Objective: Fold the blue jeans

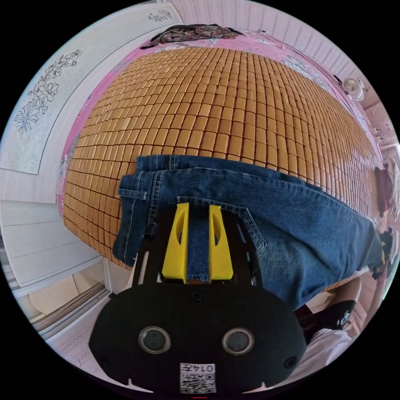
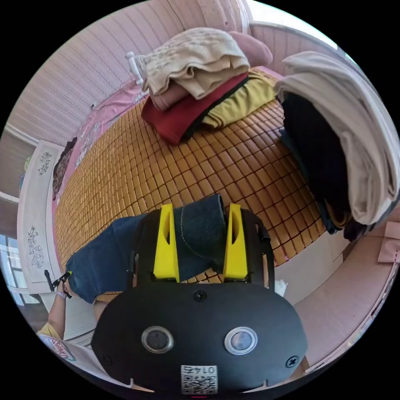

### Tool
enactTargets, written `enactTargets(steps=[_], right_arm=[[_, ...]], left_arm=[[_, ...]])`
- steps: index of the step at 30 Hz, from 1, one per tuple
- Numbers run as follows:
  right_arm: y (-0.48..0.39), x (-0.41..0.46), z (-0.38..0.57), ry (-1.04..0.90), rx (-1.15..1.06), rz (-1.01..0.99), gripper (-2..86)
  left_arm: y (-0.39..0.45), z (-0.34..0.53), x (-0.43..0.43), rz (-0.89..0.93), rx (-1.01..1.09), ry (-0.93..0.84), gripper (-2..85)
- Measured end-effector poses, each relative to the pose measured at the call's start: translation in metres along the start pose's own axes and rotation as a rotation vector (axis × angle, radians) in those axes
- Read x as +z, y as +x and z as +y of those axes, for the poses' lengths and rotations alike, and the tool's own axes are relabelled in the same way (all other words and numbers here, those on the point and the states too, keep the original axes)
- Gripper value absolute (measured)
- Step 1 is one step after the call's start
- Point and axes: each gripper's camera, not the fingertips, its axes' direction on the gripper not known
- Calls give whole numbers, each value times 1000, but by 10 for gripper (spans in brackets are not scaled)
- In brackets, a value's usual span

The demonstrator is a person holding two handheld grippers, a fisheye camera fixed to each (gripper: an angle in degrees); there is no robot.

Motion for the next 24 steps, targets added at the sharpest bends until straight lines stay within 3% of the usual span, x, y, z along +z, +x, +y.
enactTargets(steps=[2, 8, 11, 18, 24], right_arm=[[2, 35, 2, -107, -5, 14, 164], [-6, 54, 1, -158, -103, 64, 99], [-15, 31, -13, -63, -176, 35, 12], [-29, -6, -36, 144, -259, 3, -5], [-35, -50, -41, 291, -295, -166, -7]], left_arm=[[1, -9, 7, -50, 25, -19, 73], [-17, -20, 25, -11, -8, -41, 45], [-17, -23, 30, -31, -30, 18, 11], [-19, -38, 42, 1, -34, 85, -9], [-37, -29, 13, 82, -52, 247, -10]])
